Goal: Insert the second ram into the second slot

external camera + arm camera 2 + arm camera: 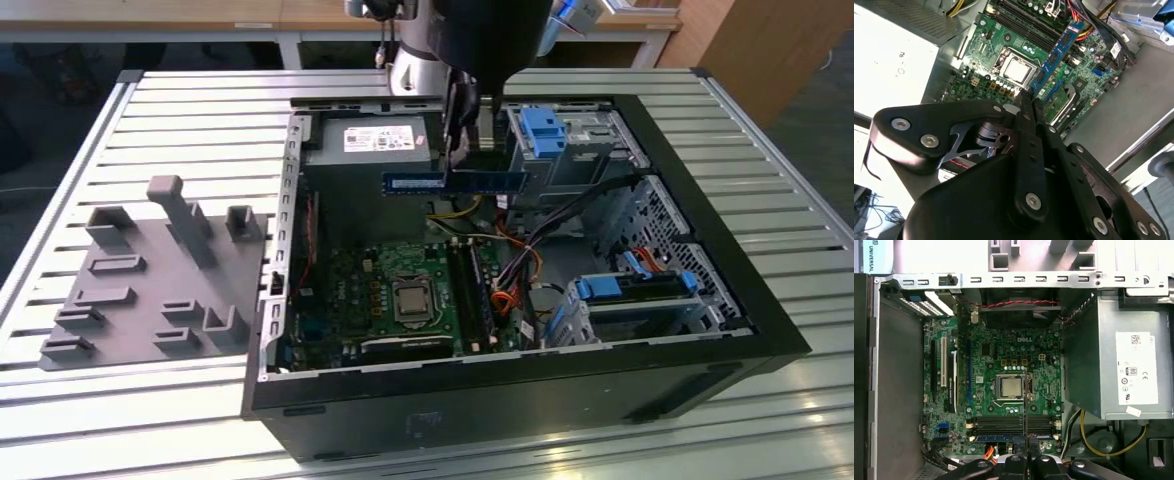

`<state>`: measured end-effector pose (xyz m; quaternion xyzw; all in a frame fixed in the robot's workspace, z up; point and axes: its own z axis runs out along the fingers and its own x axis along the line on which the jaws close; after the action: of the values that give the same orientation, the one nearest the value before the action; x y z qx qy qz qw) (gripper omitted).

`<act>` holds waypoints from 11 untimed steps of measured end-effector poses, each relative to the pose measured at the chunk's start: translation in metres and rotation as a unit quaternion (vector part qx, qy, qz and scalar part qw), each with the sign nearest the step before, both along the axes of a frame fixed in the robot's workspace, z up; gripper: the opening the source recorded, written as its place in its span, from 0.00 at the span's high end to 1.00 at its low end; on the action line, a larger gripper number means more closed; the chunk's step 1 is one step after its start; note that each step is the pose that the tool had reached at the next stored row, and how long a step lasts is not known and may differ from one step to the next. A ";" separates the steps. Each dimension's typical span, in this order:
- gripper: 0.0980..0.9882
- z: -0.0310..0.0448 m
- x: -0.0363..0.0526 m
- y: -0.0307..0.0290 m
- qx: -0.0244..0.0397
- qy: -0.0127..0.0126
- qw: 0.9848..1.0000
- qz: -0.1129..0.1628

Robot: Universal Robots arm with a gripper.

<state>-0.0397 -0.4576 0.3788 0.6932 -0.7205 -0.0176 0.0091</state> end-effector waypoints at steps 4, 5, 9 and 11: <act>0.96 0.0000 0.0000 0.0000 0.000 0.000 1.000 -0.013; 0.96 0.0000 0.0000 0.0000 0.000 0.000 1.000 -0.016; 0.96 0.0000 0.0000 0.0000 0.000 0.000 1.000 -0.029; 0.96 0.0000 0.0000 0.0000 0.000 0.000 0.999 -0.035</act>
<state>-0.0397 -0.4577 0.3788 0.6674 -0.7445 -0.0179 0.0084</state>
